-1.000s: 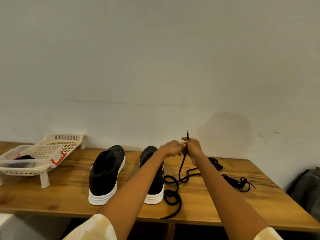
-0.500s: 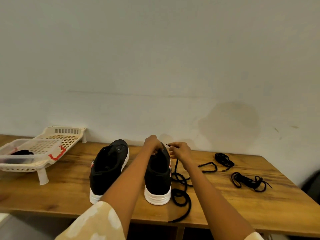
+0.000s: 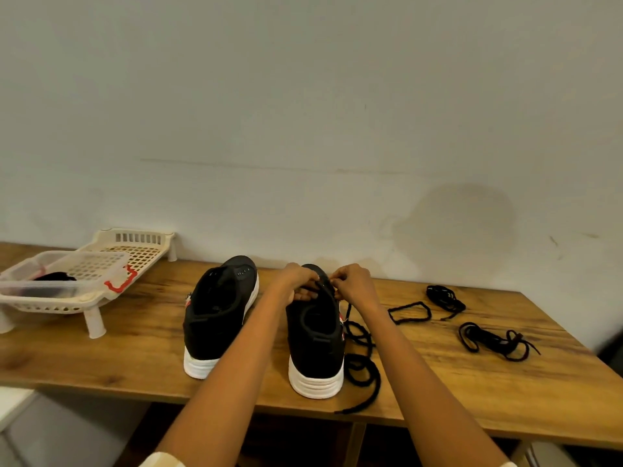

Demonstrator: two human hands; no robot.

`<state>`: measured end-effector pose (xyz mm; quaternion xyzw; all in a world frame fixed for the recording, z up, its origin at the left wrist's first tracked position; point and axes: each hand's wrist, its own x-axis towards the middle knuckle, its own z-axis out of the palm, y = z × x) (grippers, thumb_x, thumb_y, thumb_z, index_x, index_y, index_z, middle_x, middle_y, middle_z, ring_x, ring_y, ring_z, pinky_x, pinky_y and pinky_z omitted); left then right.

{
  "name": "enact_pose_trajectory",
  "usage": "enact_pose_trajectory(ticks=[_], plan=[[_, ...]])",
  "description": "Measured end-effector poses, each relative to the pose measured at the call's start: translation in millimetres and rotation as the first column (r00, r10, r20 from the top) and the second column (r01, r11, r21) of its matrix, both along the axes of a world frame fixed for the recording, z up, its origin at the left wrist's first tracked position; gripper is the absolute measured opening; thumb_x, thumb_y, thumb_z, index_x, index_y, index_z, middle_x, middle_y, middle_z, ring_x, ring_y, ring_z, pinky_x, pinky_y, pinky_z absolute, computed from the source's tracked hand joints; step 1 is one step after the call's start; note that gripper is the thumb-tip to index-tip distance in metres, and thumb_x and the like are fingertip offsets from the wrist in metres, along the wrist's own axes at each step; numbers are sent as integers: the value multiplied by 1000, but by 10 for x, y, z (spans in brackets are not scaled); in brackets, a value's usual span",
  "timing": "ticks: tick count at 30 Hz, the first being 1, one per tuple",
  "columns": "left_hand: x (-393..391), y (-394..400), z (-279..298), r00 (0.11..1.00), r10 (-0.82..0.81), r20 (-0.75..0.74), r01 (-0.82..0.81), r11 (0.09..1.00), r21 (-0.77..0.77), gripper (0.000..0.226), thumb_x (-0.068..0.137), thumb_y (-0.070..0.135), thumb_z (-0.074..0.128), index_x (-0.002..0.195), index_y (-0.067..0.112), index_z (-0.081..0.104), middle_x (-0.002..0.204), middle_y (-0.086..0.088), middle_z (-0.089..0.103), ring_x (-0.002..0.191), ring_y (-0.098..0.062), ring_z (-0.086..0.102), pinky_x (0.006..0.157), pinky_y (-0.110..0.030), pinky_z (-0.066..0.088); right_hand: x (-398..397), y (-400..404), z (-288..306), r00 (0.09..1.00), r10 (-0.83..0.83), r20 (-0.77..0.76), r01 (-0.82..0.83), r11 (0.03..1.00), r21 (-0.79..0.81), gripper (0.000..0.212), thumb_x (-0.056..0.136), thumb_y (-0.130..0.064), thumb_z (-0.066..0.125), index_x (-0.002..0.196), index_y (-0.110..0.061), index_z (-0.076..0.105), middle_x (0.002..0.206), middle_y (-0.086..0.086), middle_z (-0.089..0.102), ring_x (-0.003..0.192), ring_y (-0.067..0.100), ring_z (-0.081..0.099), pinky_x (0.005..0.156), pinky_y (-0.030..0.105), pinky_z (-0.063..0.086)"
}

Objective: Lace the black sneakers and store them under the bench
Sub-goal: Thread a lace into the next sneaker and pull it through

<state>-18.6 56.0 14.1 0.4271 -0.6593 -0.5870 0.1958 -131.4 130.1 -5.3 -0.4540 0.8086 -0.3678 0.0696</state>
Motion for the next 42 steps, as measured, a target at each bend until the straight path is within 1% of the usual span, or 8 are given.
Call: enact_pose_trajectory(ticks=[8, 13, 17, 28, 31, 35, 38, 42], plan=[[-61, -71, -81, 996, -23, 87, 45, 964, -260, 22, 93, 2, 47, 102, 5, 67, 65, -8, 58, 51, -14, 50, 51, -22, 44, -17, -37, -8, 991, 12, -136, -7, 999, 38, 20, 88, -3, 55, 95, -7, 74, 89, 10, 72, 71, 22, 66, 74, 37, 57], [-70, -100, -107, 986, -64, 152, 122, 902, -413, 22, 88, 3, 56, 100, 10, 73, 101, -12, 70, 93, -27, 65, 87, -40, 54, 61, -31, 90, 921, 59, -386, 21, 980, 200, 17, 88, -11, 53, 87, -5, 69, 82, 12, 67, 70, 25, 58, 59, 30, 42], [-59, -106, -178, 987, -57, 151, 127, 856, -501, 27, 87, 6, 54, 104, 16, 73, 107, -7, 70, 98, -24, 64, 90, -40, 52, 97, -77, 137, 870, 77, -486, 49, 969, 241, 16, 86, -6, 51, 82, -5, 66, 78, 11, 61, 68, 25, 52, 58, 30, 35], [-92, -86, -226, 960, 3, 282, 186, 746, -639, 24, 94, 17, 48, 103, 20, 70, 106, -5, 68, 101, -26, 62, 75, -32, 46, -92, -44, -1, 992, 123, -30, -125, 989, -74, 15, 90, -18, 59, 103, -14, 65, 85, 3, 67, 85, 20, 66, 81, 39, 54], [-126, -132, -227, 948, -60, 313, 241, 777, -581, 20, 94, 10, 40, 95, 12, 60, 100, -13, 62, 98, -32, 59, 73, -36, 43, -114, -122, 75, 980, 198, -11, -198, 980, 17, 25, 95, -26, 53, 108, -11, 68, 105, 2, 67, 99, 16, 61, 85, 29, 48], [-114, -180, -270, 999, -29, -31, 21, 971, -236, 20, 100, 14, 32, 93, 10, 50, 72, -6, 47, 57, -17, 41, 51, -29, 30, -104, -244, 309, 943, 321, -85, -286, 915, 286, 27, 92, -26, 60, 107, -7, 71, 95, 7, 70, 88, 19, 64, 72, 27, 47], [-81, -173, -278, 984, 50, -171, -68, 992, -105, 20, 103, 17, 35, 100, 9, 52, 64, -5, 45, 50, -14, 36, 44, -25, 29, -92, -347, 462, 942, 319, -108, -259, 890, 375, 23, 90, -18, 63, 102, 0, 71, 95, 15, 71, 81, 22, 65, 63, 22, 51], [-18, -160, -271, 975, -47, -219, 25, 995, -101, 22, 100, 9, 40, 117, 11, 55, 86, -5, 59, 52, -13, 47, 36, -18, 37, 1, -447, 715, 956, 280, -82, -254, 937, 238, 19, 89, -14, 65, 98, 2, 70, 89, 15, 70, 62, 14, 63, 56, 15, 53]])
